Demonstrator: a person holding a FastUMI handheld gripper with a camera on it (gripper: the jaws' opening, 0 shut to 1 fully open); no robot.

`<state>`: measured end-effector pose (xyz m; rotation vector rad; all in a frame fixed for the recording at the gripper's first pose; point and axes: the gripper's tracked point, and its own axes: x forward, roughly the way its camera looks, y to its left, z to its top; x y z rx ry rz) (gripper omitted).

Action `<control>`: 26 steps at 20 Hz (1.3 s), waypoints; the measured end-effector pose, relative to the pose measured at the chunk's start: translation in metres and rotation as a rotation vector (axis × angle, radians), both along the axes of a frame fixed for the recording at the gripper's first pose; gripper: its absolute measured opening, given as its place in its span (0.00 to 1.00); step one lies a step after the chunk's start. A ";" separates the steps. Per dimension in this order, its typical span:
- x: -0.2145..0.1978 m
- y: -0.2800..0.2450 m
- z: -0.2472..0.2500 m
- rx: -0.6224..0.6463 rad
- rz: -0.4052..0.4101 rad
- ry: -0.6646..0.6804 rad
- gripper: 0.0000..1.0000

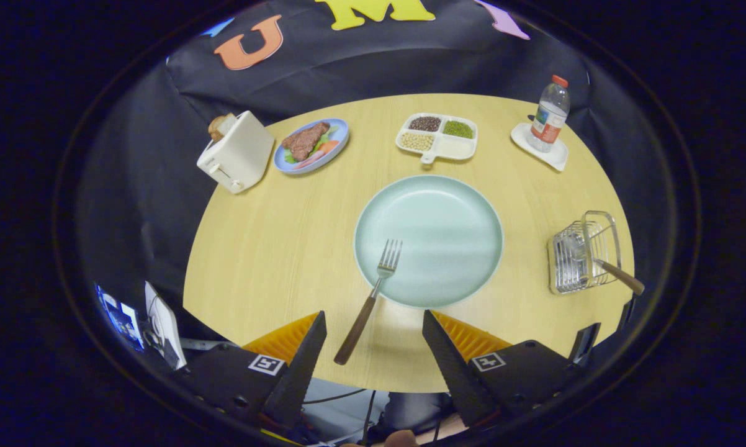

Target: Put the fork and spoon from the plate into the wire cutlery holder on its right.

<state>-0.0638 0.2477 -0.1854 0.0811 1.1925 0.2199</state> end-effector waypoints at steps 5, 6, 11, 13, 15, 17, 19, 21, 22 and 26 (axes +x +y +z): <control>-0.013 0.019 -0.025 -0.013 0.006 0.054 0.93; -0.012 0.021 -0.032 -0.022 0.004 0.060 0.93; -0.008 0.025 -0.068 -0.032 -0.014 0.116 0.80; -0.007 0.024 -0.075 -0.044 -0.024 0.134 0.66; -0.008 0.023 -0.079 -0.052 -0.024 0.143 0.39; -0.011 0.022 -0.080 -0.059 -0.007 0.155 0.27; -0.008 0.012 -0.083 -0.099 -0.012 0.135 0.27; -0.008 0.006 -0.072 -0.102 0.001 0.130 0.12; -0.006 0.004 -0.069 -0.099 -0.006 0.122 0.03; -0.005 -0.006 -0.053 -0.103 0.024 0.096 0.03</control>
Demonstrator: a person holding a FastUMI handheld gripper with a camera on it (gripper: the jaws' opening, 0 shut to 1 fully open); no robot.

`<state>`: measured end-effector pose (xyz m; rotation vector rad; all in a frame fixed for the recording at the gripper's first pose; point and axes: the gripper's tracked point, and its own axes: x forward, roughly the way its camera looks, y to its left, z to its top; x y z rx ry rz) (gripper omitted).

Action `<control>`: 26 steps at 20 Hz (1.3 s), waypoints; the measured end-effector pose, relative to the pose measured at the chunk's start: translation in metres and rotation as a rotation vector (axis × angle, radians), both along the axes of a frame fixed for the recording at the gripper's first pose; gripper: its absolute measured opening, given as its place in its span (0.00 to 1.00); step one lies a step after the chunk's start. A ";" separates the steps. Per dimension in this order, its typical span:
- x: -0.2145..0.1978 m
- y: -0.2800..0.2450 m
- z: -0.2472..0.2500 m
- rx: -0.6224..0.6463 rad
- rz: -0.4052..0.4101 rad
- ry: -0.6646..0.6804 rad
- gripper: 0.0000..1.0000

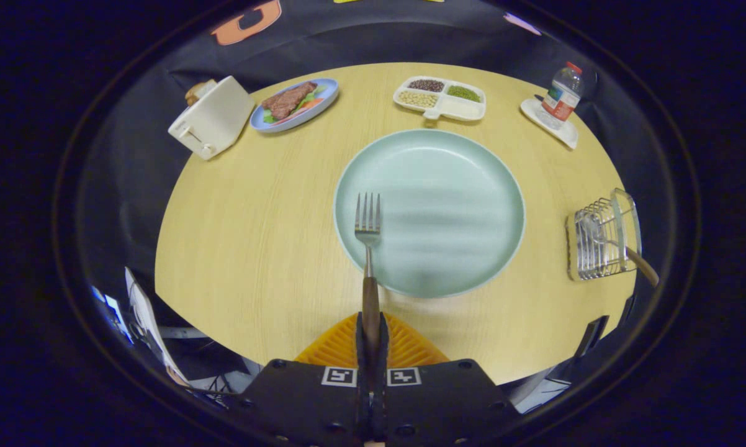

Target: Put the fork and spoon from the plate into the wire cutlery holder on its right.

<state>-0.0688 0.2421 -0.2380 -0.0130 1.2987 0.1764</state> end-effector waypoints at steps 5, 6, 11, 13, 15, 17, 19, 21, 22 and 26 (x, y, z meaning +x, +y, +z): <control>0.000 -0.025 0.030 0.013 -0.012 -0.026 0.03; -0.001 -0.031 0.036 0.015 -0.017 -0.028 0.03; -0.001 -0.087 0.075 -0.006 -0.045 -0.047 0.03; 0.003 -0.117 0.087 -0.027 -0.069 -0.063 0.03; 0.005 -0.146 0.099 -0.038 -0.101 -0.072 0.03; 0.005 -0.175 0.108 -0.053 -0.127 -0.080 0.03; 0.004 -0.200 0.119 -0.075 -0.136 -0.090 0.03; 0.001 -0.222 0.121 -0.094 -0.148 -0.085 0.03; 0.000 -0.232 0.121 -0.098 -0.155 -0.077 0.03; -0.008 -0.261 0.113 -0.110 -0.186 -0.035 0.03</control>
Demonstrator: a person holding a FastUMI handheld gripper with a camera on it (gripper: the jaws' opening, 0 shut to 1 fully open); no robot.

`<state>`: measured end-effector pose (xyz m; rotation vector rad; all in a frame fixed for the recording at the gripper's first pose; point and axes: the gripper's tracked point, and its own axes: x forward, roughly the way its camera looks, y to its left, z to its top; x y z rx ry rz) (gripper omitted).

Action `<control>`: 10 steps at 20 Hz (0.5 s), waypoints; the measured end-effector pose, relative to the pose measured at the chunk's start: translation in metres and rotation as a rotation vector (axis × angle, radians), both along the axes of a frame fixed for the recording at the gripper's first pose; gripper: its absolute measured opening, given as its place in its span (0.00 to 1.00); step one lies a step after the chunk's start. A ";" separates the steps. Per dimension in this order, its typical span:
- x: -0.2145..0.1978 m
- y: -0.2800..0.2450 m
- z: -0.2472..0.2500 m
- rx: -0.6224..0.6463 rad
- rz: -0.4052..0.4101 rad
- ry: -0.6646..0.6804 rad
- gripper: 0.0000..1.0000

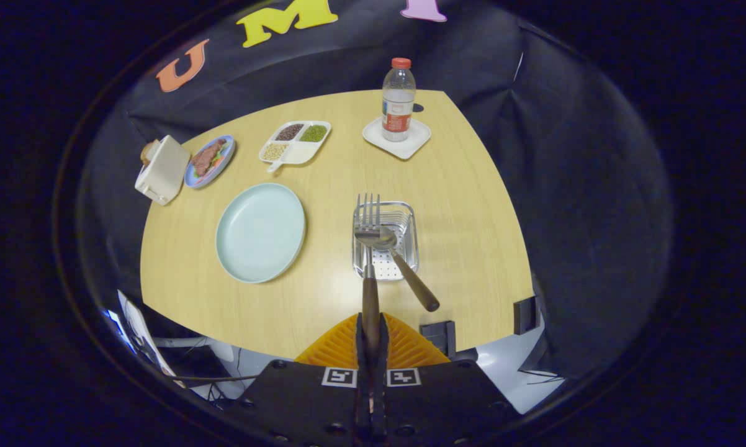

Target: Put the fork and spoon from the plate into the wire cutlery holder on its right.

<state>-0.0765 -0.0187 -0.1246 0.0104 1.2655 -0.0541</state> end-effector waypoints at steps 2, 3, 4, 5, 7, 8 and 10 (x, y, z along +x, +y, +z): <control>-0.002 -0.006 -0.005 0.000 -0.004 0.019 0.03; -0.003 -0.008 -0.007 0.004 -0.009 0.027 0.03; -0.003 -0.008 -0.008 0.008 -0.012 0.032 0.03; -0.003 -0.009 -0.011 0.010 -0.014 0.034 0.03; -0.003 -0.012 -0.010 0.010 -0.023 0.034 0.03; -0.002 -0.011 -0.009 0.008 -0.025 0.031 0.06; -0.001 -0.008 -0.008 0.021 -0.029 0.029 0.07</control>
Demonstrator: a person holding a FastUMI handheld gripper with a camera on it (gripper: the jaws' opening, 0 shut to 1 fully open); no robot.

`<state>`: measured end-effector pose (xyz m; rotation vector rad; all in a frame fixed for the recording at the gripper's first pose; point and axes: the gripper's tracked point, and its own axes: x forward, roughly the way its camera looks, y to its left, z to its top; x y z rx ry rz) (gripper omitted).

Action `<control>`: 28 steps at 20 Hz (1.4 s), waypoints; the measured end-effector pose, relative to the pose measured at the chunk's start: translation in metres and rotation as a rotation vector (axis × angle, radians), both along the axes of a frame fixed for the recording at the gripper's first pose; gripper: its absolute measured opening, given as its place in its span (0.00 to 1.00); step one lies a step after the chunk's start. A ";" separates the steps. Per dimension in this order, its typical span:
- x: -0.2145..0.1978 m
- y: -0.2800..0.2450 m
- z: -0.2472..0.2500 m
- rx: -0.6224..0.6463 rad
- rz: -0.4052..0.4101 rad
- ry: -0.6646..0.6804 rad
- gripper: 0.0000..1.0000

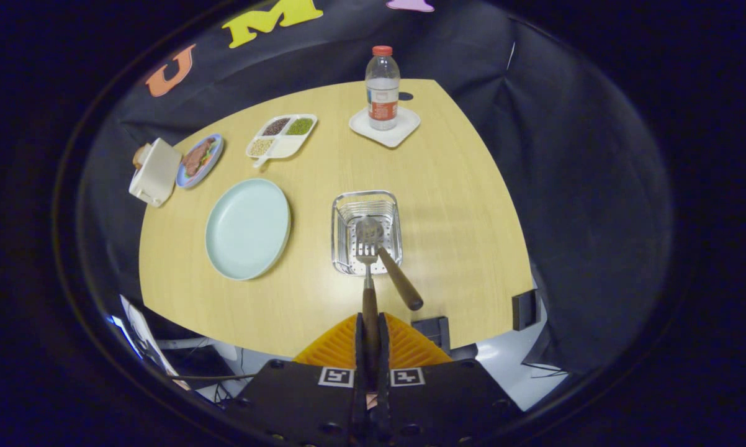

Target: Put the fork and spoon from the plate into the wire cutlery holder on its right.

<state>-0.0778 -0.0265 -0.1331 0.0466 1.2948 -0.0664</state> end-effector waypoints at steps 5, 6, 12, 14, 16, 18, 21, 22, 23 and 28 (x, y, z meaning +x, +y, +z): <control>0.012 0.009 0.010 0.018 -0.001 -0.053 0.59; 0.014 0.008 0.014 0.016 -0.003 -0.073 0.78; 0.041 0.010 0.042 0.000 -0.001 -0.255 0.87; 0.052 0.010 0.055 -0.014 0.013 -0.348 0.87; 0.060 0.014 0.071 -0.015 0.035 -0.454 0.87; 0.067 0.017 0.085 -0.011 0.053 -0.559 0.89; 0.074 0.015 0.116 -0.037 0.067 -0.761 0.89; 0.073 0.016 0.134 -0.045 0.073 -0.846 0.90; 0.072 0.020 0.155 -0.049 0.081 -0.949 0.92; 0.039 0.052 0.203 0.004 0.121 -1.271 0.93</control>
